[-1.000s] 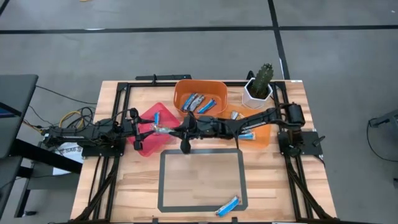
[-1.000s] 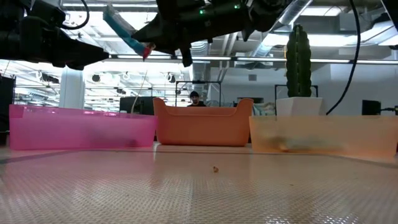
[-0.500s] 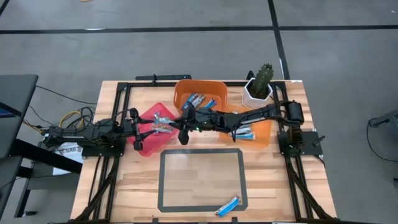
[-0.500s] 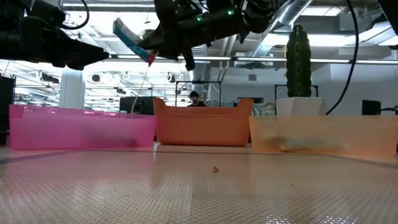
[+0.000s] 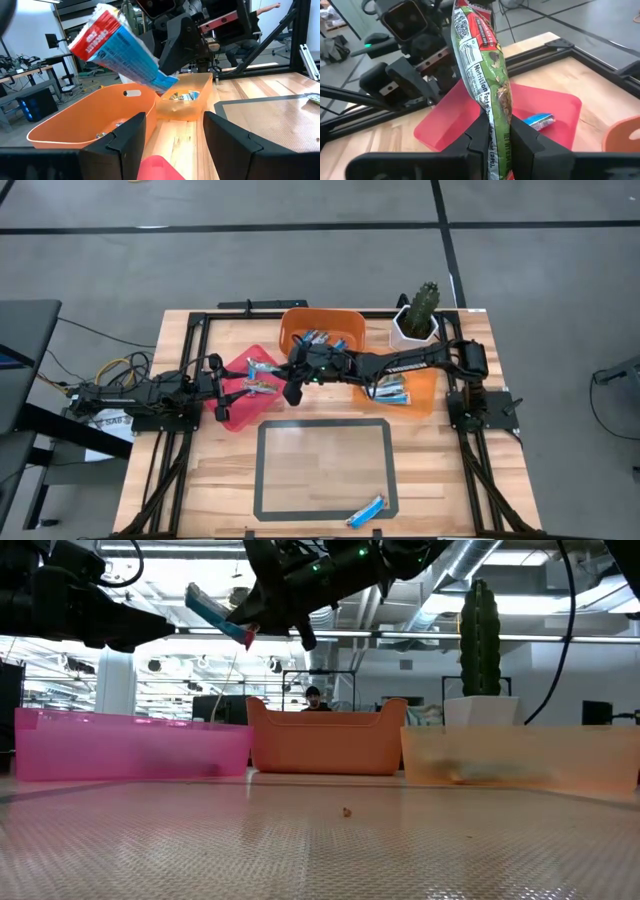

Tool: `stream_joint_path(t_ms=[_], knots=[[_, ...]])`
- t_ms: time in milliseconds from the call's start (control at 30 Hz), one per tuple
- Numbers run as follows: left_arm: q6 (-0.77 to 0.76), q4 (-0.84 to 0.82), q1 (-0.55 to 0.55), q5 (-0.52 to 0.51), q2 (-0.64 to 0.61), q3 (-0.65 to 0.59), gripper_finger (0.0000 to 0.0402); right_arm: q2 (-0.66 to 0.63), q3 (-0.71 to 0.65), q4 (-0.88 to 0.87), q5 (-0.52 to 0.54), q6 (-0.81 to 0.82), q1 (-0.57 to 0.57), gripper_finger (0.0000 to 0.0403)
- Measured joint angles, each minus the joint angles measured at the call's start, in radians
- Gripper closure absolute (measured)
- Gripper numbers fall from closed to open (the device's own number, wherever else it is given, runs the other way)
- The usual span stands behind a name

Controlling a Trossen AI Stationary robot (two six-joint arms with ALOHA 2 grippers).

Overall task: Pick and place Granola Bars by type
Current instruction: Put the top red granola bar into the red bin

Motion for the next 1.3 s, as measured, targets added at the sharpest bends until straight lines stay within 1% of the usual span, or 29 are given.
stream_joint_path(t_ms=[367,533,633,700,767,867,900,1033,1133,1300], knots=[[0.000,0.000,0.000,0.000,0.000,0.000,0.0209,0.000,0.000,-0.008,-0.001,0.004,-0.026,0.0359],[0.000,0.000,0.000,0.000,0.000,0.000,0.0209,0.000,0.000,-0.004,-0.002,0.100,-0.046,0.0358],[0.000,0.000,0.000,0.000,0.000,0.000,0.0209,0.030,0.018,0.007,-0.004,0.108,-0.051,0.0358],[0.000,0.000,0.000,0.000,0.000,0.000,0.0209,0.044,0.028,-0.027,-0.031,0.120,-0.051,0.0358],[0.000,0.000,0.000,0.000,0.000,0.000,0.0209,0.088,0.077,0.003,-0.061,0.122,-0.048,0.0358],[0.000,0.000,0.000,0.000,0.000,0.000,0.0209,0.127,0.118,-0.019,-0.127,0.122,-0.051,0.0358],[0.000,0.000,0.000,0.000,0.000,0.000,0.0209,0.142,0.134,-0.025,-0.133,0.122,-0.052,0.0358],[0.000,0.000,0.000,0.000,0.000,0.000,0.0209,0.177,0.182,-0.064,-0.133,0.122,-0.061,0.0359],[0.000,0.000,0.000,0.000,0.000,0.000,0.0209,0.180,0.185,-0.106,-0.126,0.120,-0.066,0.0359],[0.000,0.000,0.000,0.000,0.000,0.000,0.0209,0.180,0.188,-0.205,-0.056,0.096,-0.068,0.0360]])
